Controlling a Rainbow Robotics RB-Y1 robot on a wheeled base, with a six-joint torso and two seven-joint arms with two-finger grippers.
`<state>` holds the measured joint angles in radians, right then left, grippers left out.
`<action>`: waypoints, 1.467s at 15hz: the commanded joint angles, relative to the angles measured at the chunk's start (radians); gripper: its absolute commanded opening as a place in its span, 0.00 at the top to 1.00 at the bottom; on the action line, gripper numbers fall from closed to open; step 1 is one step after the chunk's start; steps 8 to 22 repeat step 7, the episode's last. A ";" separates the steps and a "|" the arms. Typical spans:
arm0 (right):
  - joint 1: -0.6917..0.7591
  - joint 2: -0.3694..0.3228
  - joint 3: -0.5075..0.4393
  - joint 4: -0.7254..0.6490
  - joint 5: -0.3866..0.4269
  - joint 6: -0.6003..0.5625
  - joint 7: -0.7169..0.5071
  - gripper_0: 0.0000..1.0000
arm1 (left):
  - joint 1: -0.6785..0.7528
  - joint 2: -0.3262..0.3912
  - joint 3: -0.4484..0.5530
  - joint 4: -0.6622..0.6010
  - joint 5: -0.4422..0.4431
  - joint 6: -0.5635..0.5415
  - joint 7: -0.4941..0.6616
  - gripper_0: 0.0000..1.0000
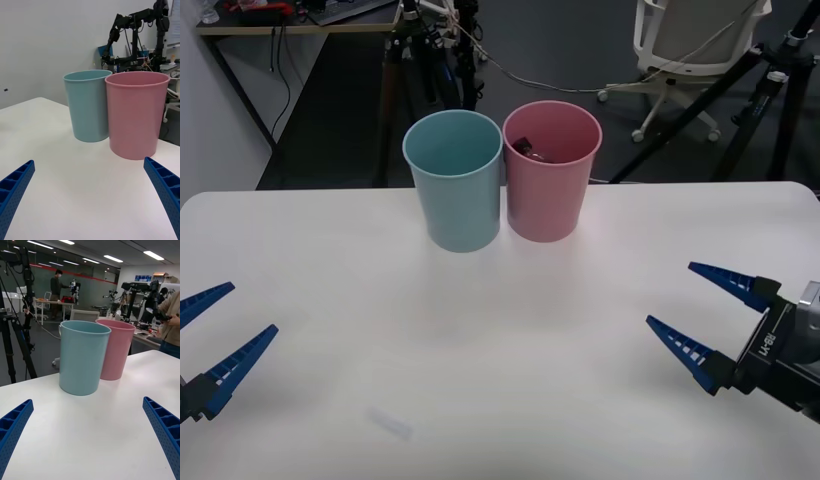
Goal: Grasp the object on the table and drop it into the matching bin: aluminum can to the light blue bin, PET bottle to the pink bin.
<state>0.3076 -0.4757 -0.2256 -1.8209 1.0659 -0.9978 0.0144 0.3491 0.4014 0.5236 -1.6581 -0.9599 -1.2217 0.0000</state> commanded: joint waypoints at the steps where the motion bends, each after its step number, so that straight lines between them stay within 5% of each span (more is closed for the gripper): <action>1: 0.013 0.000 -0.018 0.000 -0.018 0.004 0.001 0.00 | 0.000 0.000 0.000 0.000 0.000 0.000 0.000 0.00; 22: 0.024 0.000 -0.044 0.000 -0.018 0.007 -0.004 0.00 | 0.000 0.000 0.000 0.000 0.000 0.000 0.000 0.00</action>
